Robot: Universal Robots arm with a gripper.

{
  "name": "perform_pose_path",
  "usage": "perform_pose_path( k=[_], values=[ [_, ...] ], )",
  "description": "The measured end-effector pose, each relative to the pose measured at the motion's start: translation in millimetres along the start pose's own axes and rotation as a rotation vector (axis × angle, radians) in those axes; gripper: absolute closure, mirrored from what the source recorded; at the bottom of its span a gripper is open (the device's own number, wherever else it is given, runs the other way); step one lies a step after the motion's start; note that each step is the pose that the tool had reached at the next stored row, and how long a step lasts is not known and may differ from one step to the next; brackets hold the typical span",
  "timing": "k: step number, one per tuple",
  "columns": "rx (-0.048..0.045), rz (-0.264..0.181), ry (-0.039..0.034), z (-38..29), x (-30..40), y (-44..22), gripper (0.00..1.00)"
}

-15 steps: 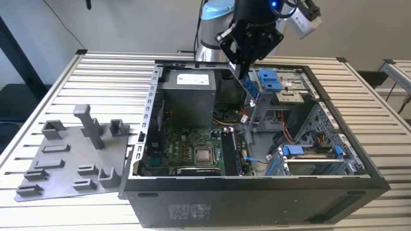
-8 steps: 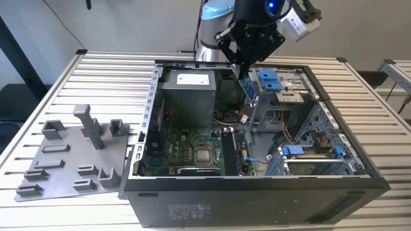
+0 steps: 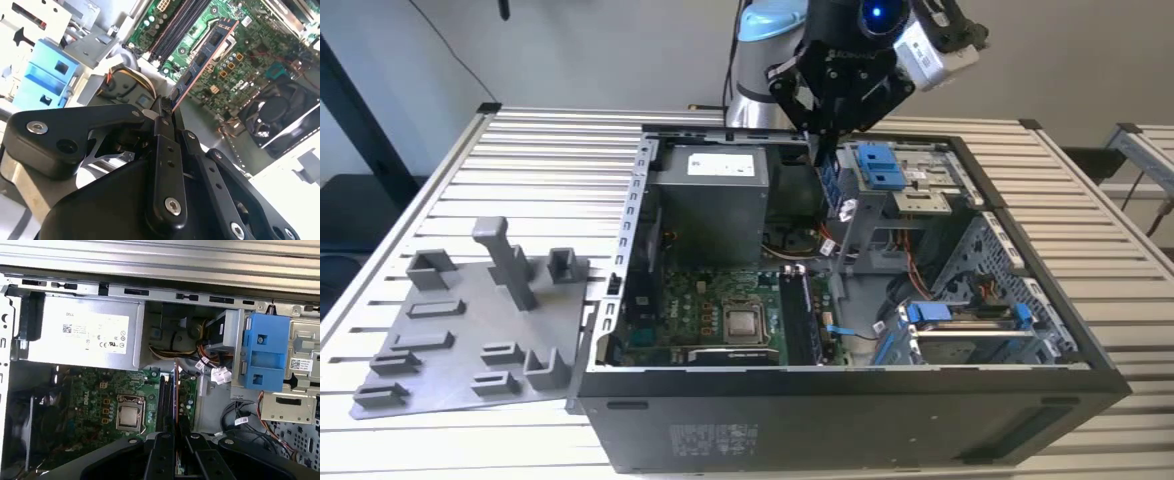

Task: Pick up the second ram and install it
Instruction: 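Insert the second ram into the second slot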

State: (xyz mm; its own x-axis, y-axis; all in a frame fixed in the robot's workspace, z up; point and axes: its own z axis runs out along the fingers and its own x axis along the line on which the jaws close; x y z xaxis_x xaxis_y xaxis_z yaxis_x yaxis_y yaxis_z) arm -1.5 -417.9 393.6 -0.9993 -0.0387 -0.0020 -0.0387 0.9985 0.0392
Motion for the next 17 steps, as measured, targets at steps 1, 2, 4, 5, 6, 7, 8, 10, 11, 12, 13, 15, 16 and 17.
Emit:
perform_pose_path(
  k=[1,2,4,5,6,7,8,10,11,12,13,15,16,17],
  values=[
    [0.0000,0.016,-0.0006,0.2,0.0,0.0,0.85],
    [0.0001,0.032,-0.0013,0.3,0.0,0.0,0.85],
    [0.0002,0.062,-0.0024,0.5,0.0,0.0,0.85],
    [0.0002,0.078,-0.0031,0.7,0.0,0.0,0.85],
    [0.0003,0.093,-0.0037,0.8,0.0,0.0,0.85],
    [0.0003,0.108,-0.0042,0.8,0.0,0.0,0.85],
    [0.0004,0.119,-0.0046,0.8,0.0,0.0,0.85],
    [0.0003,0.120,-0.0047,0.8,0.0,0.0,0.85],
    [0.0003,0.120,-0.0048,0.8,0.0,0.0,0.85],
    [0.0003,0.120,-0.0067,0.9,0.1,0.0,0.85],
    [0.0002,0.120,-0.0115,1.0,0.2,0.0,0.85],
    [0.0000,0.119,-0.0206,1.4,0.3,0.0,0.85],
    [0.0000,0.119,-0.0222,1.5,0.3,0.0,0.85],
    [0.0001,0.119,-0.0221,1.5,0.3,0.0,0.85]
  ],
)
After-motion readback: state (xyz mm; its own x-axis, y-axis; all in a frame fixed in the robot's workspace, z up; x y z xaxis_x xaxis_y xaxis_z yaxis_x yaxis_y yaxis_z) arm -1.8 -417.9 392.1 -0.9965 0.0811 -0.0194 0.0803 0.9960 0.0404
